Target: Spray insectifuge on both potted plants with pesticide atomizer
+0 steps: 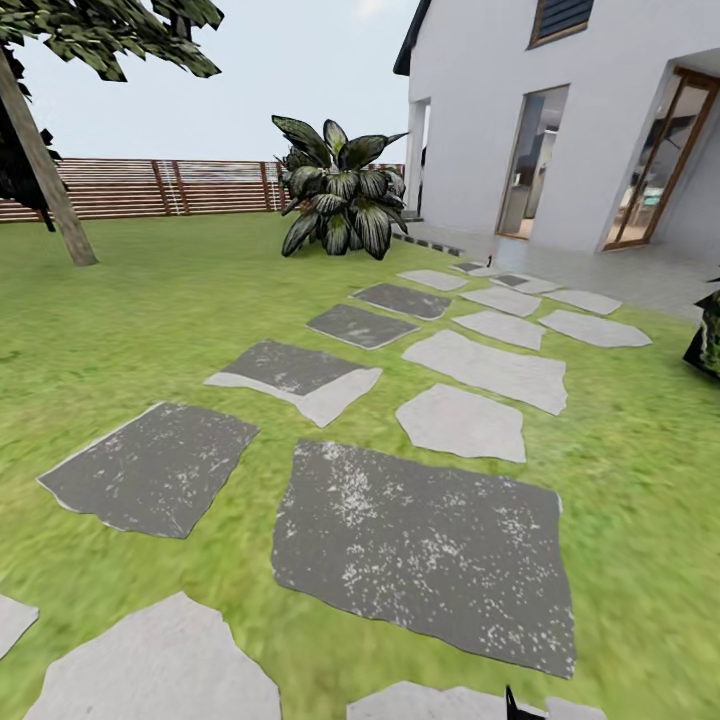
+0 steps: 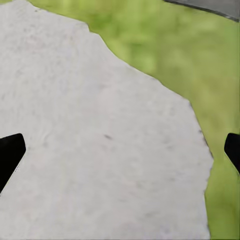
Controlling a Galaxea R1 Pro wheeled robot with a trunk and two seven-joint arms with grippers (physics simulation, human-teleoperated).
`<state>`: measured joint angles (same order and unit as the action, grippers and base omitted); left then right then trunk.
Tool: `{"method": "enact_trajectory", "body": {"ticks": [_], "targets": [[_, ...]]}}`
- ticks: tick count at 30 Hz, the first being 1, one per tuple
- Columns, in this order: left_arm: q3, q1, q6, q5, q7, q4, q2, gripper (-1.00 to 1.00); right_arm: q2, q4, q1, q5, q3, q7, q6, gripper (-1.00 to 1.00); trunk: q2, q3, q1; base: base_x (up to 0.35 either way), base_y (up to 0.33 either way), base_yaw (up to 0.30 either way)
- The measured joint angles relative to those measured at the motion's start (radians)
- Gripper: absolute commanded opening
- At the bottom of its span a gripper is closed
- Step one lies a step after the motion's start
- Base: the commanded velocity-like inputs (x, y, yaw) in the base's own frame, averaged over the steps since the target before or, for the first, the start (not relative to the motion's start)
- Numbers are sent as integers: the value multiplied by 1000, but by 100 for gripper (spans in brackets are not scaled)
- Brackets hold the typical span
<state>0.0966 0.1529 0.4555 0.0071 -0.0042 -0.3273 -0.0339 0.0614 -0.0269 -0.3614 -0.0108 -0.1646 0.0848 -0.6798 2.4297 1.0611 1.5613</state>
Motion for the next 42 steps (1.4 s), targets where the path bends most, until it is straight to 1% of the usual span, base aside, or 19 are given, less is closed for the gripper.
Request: {"method": "enact_trajectory", "body": {"ticks": [42], "targets": [[0, 0, 0, 0, 0, 1, 0, 100, 0, 0, 0, 0, 0, 0, 0, 100, 0, 0, 0, 337, 0, 0]]}}
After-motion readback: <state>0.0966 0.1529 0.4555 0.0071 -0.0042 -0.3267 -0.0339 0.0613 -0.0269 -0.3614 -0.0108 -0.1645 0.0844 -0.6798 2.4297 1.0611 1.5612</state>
